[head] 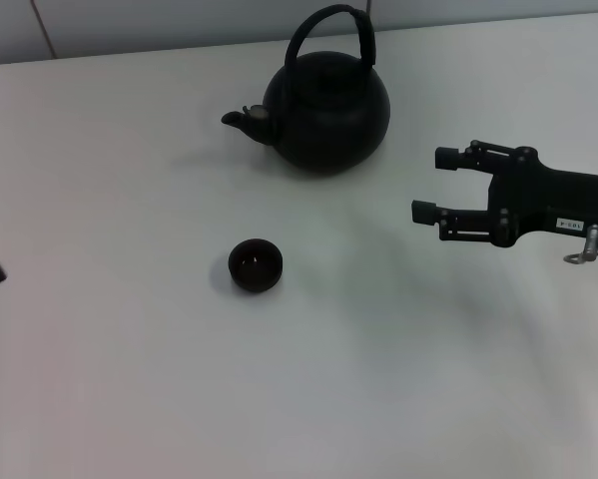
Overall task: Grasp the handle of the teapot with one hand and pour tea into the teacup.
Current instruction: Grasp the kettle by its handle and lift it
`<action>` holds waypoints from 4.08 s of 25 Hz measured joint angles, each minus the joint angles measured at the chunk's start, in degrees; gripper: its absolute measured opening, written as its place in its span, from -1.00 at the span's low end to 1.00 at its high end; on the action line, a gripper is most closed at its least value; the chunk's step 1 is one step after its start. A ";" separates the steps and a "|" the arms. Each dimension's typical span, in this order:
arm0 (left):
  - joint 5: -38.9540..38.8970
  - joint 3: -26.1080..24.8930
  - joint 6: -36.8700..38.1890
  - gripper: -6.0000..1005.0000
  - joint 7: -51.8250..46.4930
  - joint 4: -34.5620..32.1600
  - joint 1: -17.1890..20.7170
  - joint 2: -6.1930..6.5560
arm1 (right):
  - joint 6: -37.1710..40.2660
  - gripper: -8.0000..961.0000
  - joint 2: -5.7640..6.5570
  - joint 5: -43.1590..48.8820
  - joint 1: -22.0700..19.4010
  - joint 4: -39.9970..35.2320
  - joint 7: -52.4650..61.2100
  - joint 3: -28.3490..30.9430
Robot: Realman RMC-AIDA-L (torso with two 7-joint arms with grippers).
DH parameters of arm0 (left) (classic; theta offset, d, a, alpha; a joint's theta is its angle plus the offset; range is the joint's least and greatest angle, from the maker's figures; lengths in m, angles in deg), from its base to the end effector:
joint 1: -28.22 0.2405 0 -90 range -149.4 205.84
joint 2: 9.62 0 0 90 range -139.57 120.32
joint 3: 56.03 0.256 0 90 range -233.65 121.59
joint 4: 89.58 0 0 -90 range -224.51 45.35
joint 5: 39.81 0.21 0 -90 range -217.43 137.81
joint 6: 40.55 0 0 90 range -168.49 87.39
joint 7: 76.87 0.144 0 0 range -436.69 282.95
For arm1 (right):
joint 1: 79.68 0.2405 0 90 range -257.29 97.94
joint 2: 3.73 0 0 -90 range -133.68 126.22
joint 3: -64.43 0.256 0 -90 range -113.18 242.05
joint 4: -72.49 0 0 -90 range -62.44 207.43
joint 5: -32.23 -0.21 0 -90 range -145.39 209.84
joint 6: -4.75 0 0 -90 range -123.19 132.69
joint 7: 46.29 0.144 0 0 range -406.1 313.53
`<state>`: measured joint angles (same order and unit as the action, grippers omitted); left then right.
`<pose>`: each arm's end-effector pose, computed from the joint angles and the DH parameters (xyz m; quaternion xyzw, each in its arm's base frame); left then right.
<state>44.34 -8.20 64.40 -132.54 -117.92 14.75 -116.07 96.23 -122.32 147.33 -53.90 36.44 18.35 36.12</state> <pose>-0.3256 0.2456 0.0893 -0.8966 -0.1022 -0.3624 0.2330 0.2986 0.3096 0.0224 -0.9237 0.1682 0.2637 0.2211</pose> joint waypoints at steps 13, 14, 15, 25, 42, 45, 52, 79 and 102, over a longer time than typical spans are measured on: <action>9.69 0.00 -6.89 0.62 8.59 -0.58 0.83 -2.68 | -0.43 0.71 -0.18 -0.50 0.23 0.19 -0.07 0.02; 11.53 0.00 -9.10 0.62 9.30 -0.60 0.62 -3.36 | -0.42 0.71 -0.17 -0.50 0.23 0.20 -0.07 0.01; 13.20 -0.01 -10.95 0.62 9.64 -0.61 0.35 -3.90 | -0.42 0.71 -0.17 -0.50 0.23 0.20 -0.07 0.01; 15.95 -0.33 -13.43 0.62 9.80 -0.60 -0.54 -4.87 | -0.38 0.71 -0.25 -0.50 0.19 0.26 -0.10 0.01; 16.92 -0.11 -13.22 0.62 9.80 -0.57 -0.82 -5.47 | -2.06 0.71 -0.43 -15.19 -2.01 8.90 -10.90 0.08; 16.93 -0.10 -13.30 0.62 9.80 -0.57 -0.75 -5.64 | -4.52 0.71 -0.55 -26.40 -3.07 16.39 -21.16 0.11; 16.65 -0.53 -13.19 0.62 9.80 -0.57 -0.68 -5.78 | -10.95 0.71 -0.64 -38.56 -2.21 27.54 -35.70 -0.52; 16.38 -2.77 -13.21 0.62 11.35 -0.67 -1.13 -7.07 | -43.91 0.71 0.51 -35.34 17.76 23.90 -23.01 -9.15; 16.40 -3.48 -12.86 0.62 11.38 -1.29 -2.52 -8.97 | -52.47 0.71 -0.15 -35.56 20.95 23.60 -20.70 -13.35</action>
<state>60.74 -11.68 51.54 -121.16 -119.21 12.23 -125.05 43.76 -122.47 111.77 -32.95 60.05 -2.36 22.77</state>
